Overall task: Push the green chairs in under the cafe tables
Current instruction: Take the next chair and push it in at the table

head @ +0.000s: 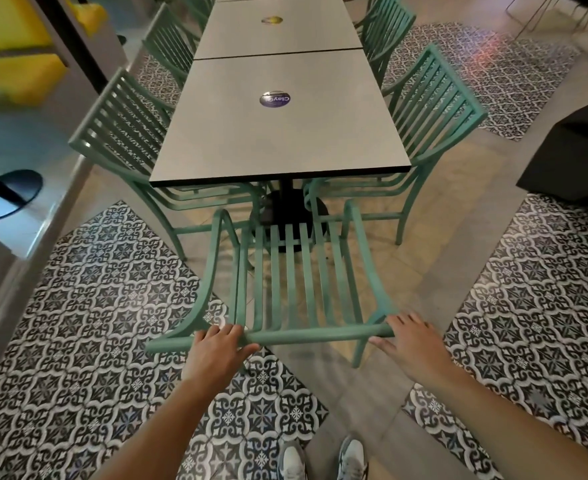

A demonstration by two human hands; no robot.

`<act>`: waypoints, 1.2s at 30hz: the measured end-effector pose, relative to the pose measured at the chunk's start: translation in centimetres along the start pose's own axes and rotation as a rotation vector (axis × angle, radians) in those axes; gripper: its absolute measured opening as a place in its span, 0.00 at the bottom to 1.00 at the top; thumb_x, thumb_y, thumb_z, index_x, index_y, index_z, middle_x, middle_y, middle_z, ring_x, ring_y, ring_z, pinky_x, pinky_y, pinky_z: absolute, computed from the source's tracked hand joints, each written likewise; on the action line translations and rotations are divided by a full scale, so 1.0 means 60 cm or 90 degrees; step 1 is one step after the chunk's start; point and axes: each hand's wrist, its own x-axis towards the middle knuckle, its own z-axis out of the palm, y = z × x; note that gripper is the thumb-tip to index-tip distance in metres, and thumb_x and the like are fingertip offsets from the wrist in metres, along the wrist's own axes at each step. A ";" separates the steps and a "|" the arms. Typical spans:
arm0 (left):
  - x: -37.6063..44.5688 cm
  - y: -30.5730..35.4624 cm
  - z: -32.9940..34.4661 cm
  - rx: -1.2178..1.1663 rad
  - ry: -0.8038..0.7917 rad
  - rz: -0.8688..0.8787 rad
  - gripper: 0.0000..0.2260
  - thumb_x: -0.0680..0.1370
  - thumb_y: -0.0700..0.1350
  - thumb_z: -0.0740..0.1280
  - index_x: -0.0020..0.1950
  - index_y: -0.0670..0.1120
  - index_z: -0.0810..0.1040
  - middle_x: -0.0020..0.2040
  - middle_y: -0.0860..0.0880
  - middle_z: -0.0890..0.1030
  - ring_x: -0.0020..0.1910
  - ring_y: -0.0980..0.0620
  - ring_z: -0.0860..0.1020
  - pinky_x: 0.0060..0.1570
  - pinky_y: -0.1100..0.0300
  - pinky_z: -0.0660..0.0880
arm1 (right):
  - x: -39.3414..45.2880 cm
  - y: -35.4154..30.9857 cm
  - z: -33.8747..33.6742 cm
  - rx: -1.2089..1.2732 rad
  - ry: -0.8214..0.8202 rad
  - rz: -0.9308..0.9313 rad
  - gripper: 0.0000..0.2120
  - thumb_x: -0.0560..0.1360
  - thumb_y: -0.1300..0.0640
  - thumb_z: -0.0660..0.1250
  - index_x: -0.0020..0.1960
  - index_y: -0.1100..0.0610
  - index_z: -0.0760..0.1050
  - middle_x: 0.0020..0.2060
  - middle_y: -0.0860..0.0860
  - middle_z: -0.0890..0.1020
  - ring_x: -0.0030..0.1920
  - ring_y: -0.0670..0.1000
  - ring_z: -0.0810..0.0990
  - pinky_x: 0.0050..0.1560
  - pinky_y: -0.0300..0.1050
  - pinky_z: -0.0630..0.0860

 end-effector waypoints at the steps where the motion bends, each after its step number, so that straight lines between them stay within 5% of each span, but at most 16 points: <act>1: 0.001 0.001 0.001 -0.005 -0.001 -0.002 0.26 0.75 0.70 0.46 0.56 0.56 0.72 0.53 0.58 0.78 0.56 0.54 0.74 0.60 0.52 0.69 | -0.002 -0.001 -0.002 0.009 0.000 0.002 0.50 0.62 0.23 0.24 0.58 0.47 0.72 0.54 0.44 0.77 0.58 0.49 0.72 0.52 0.45 0.69; 5: -0.003 -0.008 -0.015 -0.120 0.045 -0.105 0.15 0.78 0.64 0.54 0.52 0.57 0.73 0.49 0.56 0.76 0.54 0.54 0.74 0.62 0.49 0.69 | -0.010 -0.008 -0.019 0.268 0.049 0.144 0.32 0.72 0.31 0.58 0.67 0.53 0.69 0.61 0.50 0.73 0.63 0.52 0.71 0.61 0.49 0.70; 7: -0.003 -0.041 -0.018 -0.147 0.116 -0.253 0.14 0.79 0.57 0.60 0.60 0.52 0.74 0.56 0.49 0.75 0.56 0.48 0.74 0.59 0.46 0.72 | -0.006 -0.002 -0.014 0.533 0.073 0.342 0.36 0.72 0.40 0.68 0.73 0.57 0.62 0.68 0.56 0.69 0.67 0.57 0.69 0.64 0.55 0.70; 10: -0.010 -0.096 -0.031 -0.500 0.152 -0.605 0.24 0.79 0.54 0.63 0.70 0.43 0.66 0.56 0.40 0.74 0.45 0.45 0.77 0.41 0.50 0.79 | -0.001 -0.003 0.002 0.996 -0.050 0.618 0.32 0.72 0.44 0.70 0.70 0.56 0.63 0.59 0.57 0.73 0.59 0.60 0.74 0.56 0.61 0.75; 13: -0.012 -0.116 -0.032 -0.929 0.079 -0.732 0.14 0.80 0.43 0.64 0.62 0.37 0.72 0.48 0.37 0.79 0.39 0.44 0.81 0.25 0.57 0.79 | 0.008 -0.016 0.008 1.226 -0.069 0.649 0.14 0.78 0.52 0.65 0.60 0.56 0.71 0.48 0.57 0.77 0.48 0.57 0.78 0.40 0.54 0.79; 20: -0.008 -0.113 -0.035 -1.074 0.081 -0.723 0.12 0.80 0.39 0.63 0.58 0.31 0.74 0.50 0.33 0.79 0.43 0.39 0.81 0.30 0.53 0.80 | 0.019 -0.021 -0.008 1.288 0.003 0.679 0.08 0.80 0.60 0.62 0.56 0.63 0.70 0.43 0.62 0.77 0.33 0.58 0.82 0.23 0.45 0.78; 26: -0.011 -0.119 -0.034 -1.068 0.090 -0.719 0.11 0.80 0.39 0.62 0.58 0.32 0.73 0.49 0.34 0.78 0.42 0.38 0.81 0.30 0.51 0.80 | 0.018 -0.031 -0.022 1.244 0.002 0.699 0.08 0.80 0.61 0.61 0.57 0.64 0.67 0.41 0.62 0.76 0.38 0.58 0.77 0.21 0.45 0.77; 36: -0.014 -0.122 -0.033 -1.045 0.077 -0.712 0.10 0.81 0.39 0.61 0.54 0.32 0.73 0.46 0.33 0.79 0.42 0.39 0.81 0.31 0.51 0.80 | 0.013 -0.033 -0.028 1.212 -0.001 0.711 0.07 0.80 0.60 0.62 0.54 0.64 0.68 0.41 0.62 0.76 0.33 0.59 0.80 0.21 0.45 0.77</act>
